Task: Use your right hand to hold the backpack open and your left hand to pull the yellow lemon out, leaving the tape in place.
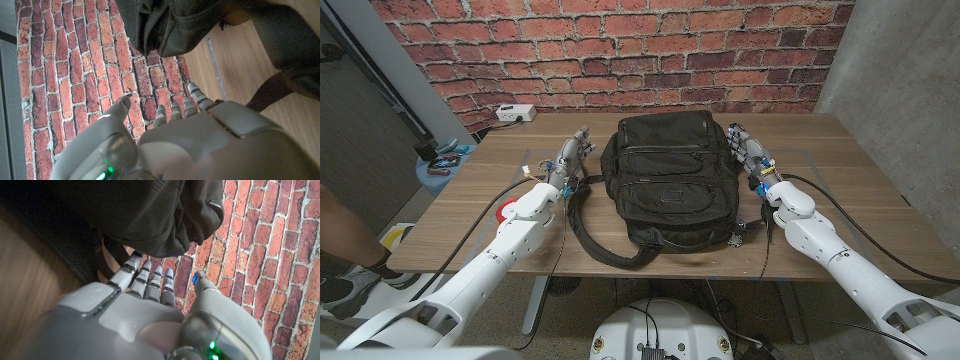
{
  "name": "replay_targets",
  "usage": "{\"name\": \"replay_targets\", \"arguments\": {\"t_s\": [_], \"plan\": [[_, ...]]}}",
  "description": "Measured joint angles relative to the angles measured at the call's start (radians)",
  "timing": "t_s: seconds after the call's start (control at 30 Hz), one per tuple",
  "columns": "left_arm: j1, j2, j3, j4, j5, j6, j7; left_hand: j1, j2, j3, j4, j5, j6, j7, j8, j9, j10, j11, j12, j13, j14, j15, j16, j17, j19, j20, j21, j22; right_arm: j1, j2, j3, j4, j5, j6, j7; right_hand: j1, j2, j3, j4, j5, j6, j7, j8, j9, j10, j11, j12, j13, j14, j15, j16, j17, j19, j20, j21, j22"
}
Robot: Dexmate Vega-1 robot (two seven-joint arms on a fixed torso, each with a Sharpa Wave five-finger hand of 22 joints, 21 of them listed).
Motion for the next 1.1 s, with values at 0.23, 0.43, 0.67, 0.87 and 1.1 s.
{"name": "replay_targets", "arguments": {"t_s": [0.23, 0.43, 0.67, 0.87, 1.1], "plan": [[0.013, 0.003, -0.001, -0.021, 0.005, 0.0, 0.015, 0.0, 0.0, 0.0, 0.0, 0.0, 0.0, 0.0, 0.0, 0.0, 0.0, 0.0, 0.0, 0.0, 0.0, 0.0, 0.0, 0.0, 0.0, 0.0, 0.0, 0.0, -0.005, -0.006, 0.003, -0.001, 0.003, 0.008, 0.009, 0.004, -0.004, 0.0, 0.0, 0.0, 0.004, -0.004, 0.0, 0.0, 0.0, 0.0, 0.0, 0.0, 0.0, 0.0, 0.0, 0.0, 0.0, 0.0, 0.0, 0.0], [0.02, 0.007, -0.002, -0.033, 0.007, 0.001, 0.02, 0.004, 0.004, 0.004, -0.004, 0.0, 0.0, 0.0, 0.0, 0.0, 0.0, 0.0, 0.0, 0.0, 0.0, 0.0, 0.0, -0.003, 0.0, 0.0, 0.0, 0.0, -0.009, -0.011, 0.005, -0.008, 0.003, 0.011, 0.011, 0.004, -0.004, 0.004, -0.004, 0.0, 0.003, -0.004, 0.0, 0.0, 0.0, 0.0, 0.0, 0.0, 0.0, 0.0, 0.0, -0.003, 0.0, 0.0, 0.0, 0.0], [0.023, 0.013, -0.003, -0.044, 0.009, 0.004, 0.021, 0.004, 0.004, 0.004, -0.004, 0.0, 0.0, 0.0, 0.0, 0.0, 0.0, 0.0, 0.0, 0.0, 0.0, 0.0, 0.0, -0.003, 0.0, 0.0, 0.0, 0.005, -0.02, -0.024, 0.009, -0.029, -0.001, 0.013, 0.008, 0.012, -0.004, 0.004, -0.01, 0.0, 0.003, -0.004, 0.0, -0.003, 0.0, 0.0, 0.0, 0.0, 0.0, 0.0, 0.0, -0.003, 0.0, 0.0, 0.0, 0.0], [0.021, 0.017, -0.004, -0.045, 0.009, 0.006, 0.016, 0.004, 0.004, 0.008, -0.009, 0.0, 0.0, 0.0, 0.0, 0.0, 0.0, 0.0, 0.0, 0.0, 0.0, 0.0, 0.0, -0.003, 0.0, 0.0, -0.004, 0.005, -0.03, -0.036, 0.011, -0.051, -0.012, 0.013, -0.001, 0.012, -0.004, 0.005, -0.011, 0.0, 0.003, -0.004, 0.0, -0.003, 0.0, 0.0, 0.0, 0.0, 0.0, 0.0, 0.0, -0.008, 0.0, 0.0, 0.0, 0.0], [0.008, 0.02, -0.005, -0.033, 0.009, 0.006, 0.002, 0.004, 0.004, 0.004, -0.013, 0.0, 0.0, 0.0, 0.0, 0.0, 0.0, 0.0, 0.0, 0.0, 0.0, 0.0, 0.0, -0.003, 0.0, 0.0, -0.008, 0.005, -0.051, -0.058, 0.015, -0.092, -0.029, 0.013, -0.018, 0.012, -0.004, 0.001, -0.015, 0.0, 0.003, -0.004, 0.0, -0.003, 0.0, 0.0, 0.0, 0.0, 0.0, 0.0, 0.0, -0.007, 0.0, 0.0, 0.0, 0.0]]}}
